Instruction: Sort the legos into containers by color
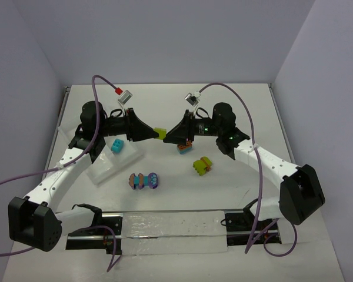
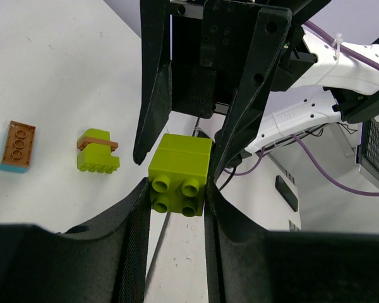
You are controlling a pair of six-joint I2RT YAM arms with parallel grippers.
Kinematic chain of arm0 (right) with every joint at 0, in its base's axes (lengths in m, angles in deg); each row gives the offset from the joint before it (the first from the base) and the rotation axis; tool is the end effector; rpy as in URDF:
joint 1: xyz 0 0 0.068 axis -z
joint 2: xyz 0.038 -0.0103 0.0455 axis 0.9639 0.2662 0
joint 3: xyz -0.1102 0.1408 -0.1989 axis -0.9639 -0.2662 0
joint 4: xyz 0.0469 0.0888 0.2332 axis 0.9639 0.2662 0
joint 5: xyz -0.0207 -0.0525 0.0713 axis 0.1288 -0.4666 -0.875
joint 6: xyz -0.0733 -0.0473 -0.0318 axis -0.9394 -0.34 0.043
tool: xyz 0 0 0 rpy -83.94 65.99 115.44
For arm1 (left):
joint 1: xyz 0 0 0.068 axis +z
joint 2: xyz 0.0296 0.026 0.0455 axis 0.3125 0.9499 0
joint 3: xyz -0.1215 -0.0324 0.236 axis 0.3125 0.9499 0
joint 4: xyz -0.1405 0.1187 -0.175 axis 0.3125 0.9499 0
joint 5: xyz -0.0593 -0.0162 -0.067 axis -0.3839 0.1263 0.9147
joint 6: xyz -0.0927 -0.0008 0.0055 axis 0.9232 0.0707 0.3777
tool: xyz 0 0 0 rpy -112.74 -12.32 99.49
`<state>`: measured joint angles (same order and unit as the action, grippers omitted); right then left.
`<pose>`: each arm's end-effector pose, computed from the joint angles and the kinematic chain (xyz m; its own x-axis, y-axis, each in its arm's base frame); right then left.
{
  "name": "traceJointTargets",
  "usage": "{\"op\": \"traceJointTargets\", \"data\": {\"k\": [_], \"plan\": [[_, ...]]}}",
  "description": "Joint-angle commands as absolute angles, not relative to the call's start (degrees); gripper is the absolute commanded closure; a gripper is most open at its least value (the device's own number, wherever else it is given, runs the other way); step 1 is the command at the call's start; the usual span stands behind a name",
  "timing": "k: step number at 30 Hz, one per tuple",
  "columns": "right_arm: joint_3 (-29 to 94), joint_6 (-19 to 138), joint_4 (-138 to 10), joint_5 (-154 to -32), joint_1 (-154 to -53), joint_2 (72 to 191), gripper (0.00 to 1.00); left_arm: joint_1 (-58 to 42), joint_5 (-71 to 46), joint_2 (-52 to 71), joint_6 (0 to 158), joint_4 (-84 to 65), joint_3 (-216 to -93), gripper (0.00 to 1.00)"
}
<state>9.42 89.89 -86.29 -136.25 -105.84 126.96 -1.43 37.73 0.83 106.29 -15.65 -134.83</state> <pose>0.2456 0.2256 0.3170 -0.6258 0.0611 -0.7776 -0.7694 0.1152 0.6283 0.2391 -0.1609 0.3366 -0.6903 -0.0987 -0.7168 0.6950 0.1850 -0.6948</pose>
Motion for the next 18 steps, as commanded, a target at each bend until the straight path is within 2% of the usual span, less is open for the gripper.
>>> {"op": "traceJointTargets", "data": {"k": [1, 15, 18], "plan": [[11.82, 91.57, -91.85, -138.05, -106.65, 127.58, 0.36, -1.30, 39.84, 0.37, 106.15, -18.47, -135.75, 1.00], [14.28, 93.09, -93.90, -138.08, -107.64, 129.01, 0.49, -1.39, 40.25, 0.14, 106.59, -19.29, -134.78, 1.00], [14.60, 93.52, -94.29, -137.99, -107.83, 129.33, 0.56, -1.39, 40.16, 0.20, 106.51, -19.29, -134.64, 1.00]]}}
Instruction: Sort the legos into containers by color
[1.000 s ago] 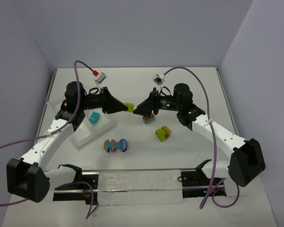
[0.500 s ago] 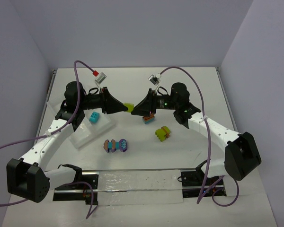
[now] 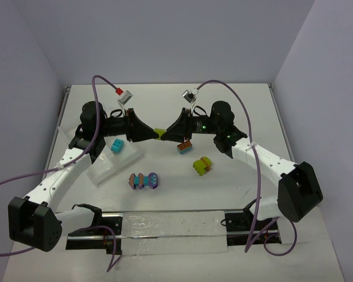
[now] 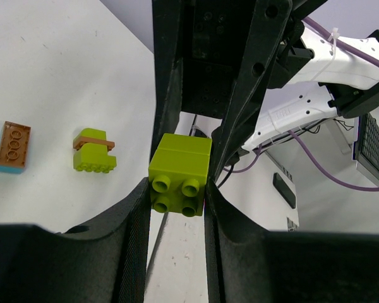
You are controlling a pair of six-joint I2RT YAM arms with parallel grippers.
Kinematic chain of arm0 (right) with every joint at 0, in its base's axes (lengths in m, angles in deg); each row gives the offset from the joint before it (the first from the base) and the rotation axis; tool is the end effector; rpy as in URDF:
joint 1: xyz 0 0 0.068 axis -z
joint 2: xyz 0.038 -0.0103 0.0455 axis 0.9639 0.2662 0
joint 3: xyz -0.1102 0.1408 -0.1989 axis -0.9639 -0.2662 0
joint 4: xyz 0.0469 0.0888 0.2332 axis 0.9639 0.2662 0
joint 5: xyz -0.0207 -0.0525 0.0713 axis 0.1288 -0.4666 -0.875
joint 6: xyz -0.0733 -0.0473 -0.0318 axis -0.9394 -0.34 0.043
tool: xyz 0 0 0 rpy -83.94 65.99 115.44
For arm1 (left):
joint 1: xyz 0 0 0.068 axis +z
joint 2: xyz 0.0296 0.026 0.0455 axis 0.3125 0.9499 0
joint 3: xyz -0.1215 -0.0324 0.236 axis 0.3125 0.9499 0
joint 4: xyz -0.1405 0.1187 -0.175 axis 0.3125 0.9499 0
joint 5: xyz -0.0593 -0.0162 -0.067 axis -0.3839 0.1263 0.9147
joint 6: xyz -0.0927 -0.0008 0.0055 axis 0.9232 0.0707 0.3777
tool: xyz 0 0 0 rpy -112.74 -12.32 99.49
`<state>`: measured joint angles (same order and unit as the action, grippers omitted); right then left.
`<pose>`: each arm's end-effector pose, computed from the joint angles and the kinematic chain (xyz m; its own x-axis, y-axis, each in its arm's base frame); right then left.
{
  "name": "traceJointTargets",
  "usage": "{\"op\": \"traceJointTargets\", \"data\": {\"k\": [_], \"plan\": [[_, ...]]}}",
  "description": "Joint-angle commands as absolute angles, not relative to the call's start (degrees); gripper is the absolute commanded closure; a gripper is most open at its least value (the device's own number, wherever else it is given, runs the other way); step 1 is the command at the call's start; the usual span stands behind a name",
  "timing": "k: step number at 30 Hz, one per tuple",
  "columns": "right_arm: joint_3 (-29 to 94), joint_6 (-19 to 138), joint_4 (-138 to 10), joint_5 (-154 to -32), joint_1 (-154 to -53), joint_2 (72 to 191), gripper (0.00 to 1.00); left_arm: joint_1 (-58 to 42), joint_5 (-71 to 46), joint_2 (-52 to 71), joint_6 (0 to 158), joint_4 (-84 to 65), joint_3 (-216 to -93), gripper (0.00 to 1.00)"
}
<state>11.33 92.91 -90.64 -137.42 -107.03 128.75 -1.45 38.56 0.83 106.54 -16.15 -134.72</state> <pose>0.2459 0.2351 0.3291 -0.6177 0.0721 -0.7831 -0.7815 0.0539 0.6215 0.2380 -0.1613 0.3370 -0.6905 -0.0920 -0.7174 0.6987 0.1717 -0.6945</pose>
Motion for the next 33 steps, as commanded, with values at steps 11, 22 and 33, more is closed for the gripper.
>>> {"op": "traceJointTargets", "data": {"k": [11, 22, 33], "plan": [[9.38, 90.27, -92.70, -135.77, -107.64, 126.34, 1.00, -1.39, 39.72, -0.48, 104.16, -16.30, -135.81, 1.00], [-3.15, 89.28, -91.81, -133.80, -103.39, 122.03, 1.00, -0.51, 35.65, -1.53, 101.40, -11.70, -137.46, 1.00], [3.43, 81.23, -62.64, -102.87, -103.39, 113.15, 1.00, 0.63, -24.49, 5.83, 104.21, 20.48, -144.71, 1.00]]}}
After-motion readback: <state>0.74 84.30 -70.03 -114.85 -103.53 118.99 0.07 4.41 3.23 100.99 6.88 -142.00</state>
